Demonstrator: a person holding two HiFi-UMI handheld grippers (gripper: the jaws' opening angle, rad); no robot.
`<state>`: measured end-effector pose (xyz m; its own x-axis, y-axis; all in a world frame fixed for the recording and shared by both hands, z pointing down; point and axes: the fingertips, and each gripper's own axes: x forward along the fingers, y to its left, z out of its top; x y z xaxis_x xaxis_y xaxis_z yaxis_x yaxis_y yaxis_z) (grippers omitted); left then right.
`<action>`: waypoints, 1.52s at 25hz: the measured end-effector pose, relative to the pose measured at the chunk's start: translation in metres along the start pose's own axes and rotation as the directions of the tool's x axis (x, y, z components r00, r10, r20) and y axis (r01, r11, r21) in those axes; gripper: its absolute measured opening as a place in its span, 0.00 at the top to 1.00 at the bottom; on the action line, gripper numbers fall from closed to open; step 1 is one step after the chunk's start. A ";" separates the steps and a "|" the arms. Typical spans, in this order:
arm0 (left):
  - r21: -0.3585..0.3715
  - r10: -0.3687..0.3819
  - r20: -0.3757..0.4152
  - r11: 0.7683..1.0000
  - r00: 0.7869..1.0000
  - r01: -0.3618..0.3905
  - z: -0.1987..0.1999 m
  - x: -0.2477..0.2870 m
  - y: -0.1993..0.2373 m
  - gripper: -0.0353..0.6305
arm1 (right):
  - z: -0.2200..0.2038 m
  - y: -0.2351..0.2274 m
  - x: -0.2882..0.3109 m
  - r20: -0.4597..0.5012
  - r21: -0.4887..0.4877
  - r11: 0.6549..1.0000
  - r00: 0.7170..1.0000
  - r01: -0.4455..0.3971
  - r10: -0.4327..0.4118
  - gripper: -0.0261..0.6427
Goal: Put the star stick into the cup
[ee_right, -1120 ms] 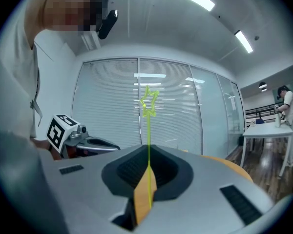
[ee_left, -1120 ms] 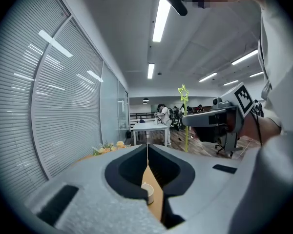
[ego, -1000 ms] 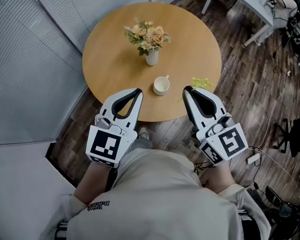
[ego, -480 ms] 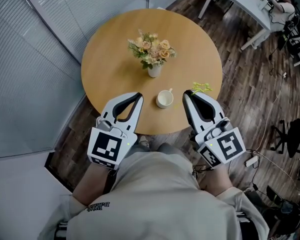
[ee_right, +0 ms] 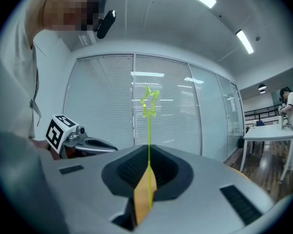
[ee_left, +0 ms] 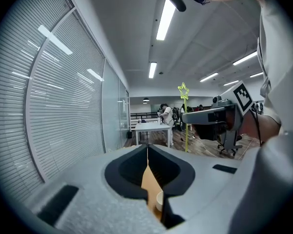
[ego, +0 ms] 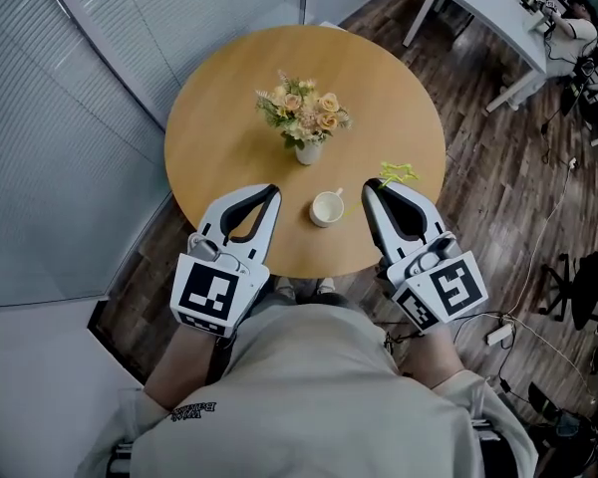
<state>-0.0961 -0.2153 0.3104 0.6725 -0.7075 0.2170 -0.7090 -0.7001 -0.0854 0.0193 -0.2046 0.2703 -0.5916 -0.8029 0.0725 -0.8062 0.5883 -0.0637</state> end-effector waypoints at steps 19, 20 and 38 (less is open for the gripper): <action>-0.003 0.052 0.000 0.999 0.999 -0.052 0.013 0.039 -0.004 0.91 | -0.019 -0.038 0.014 -0.028 0.040 0.998 0.998 -0.051 0.052 0.91; -0.001 0.051 -0.006 0.999 0.999 -0.051 0.009 0.042 -0.004 0.91 | -0.023 -0.039 0.018 -0.031 0.046 0.997 0.998 -0.054 0.056 0.91; -0.082 -0.004 -0.126 0.997 0.992 -0.007 -0.071 0.076 -0.012 0.91 | -0.132 -0.056 0.072 -0.127 0.037 0.999 0.991 -0.030 0.035 0.91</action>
<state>-0.0515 -0.2533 0.3967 0.6430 -0.6871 0.3383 -0.7286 -0.6850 -0.0064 0.0207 -0.2830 0.4107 -0.6157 -0.7632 0.1959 -0.7869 0.6084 -0.1031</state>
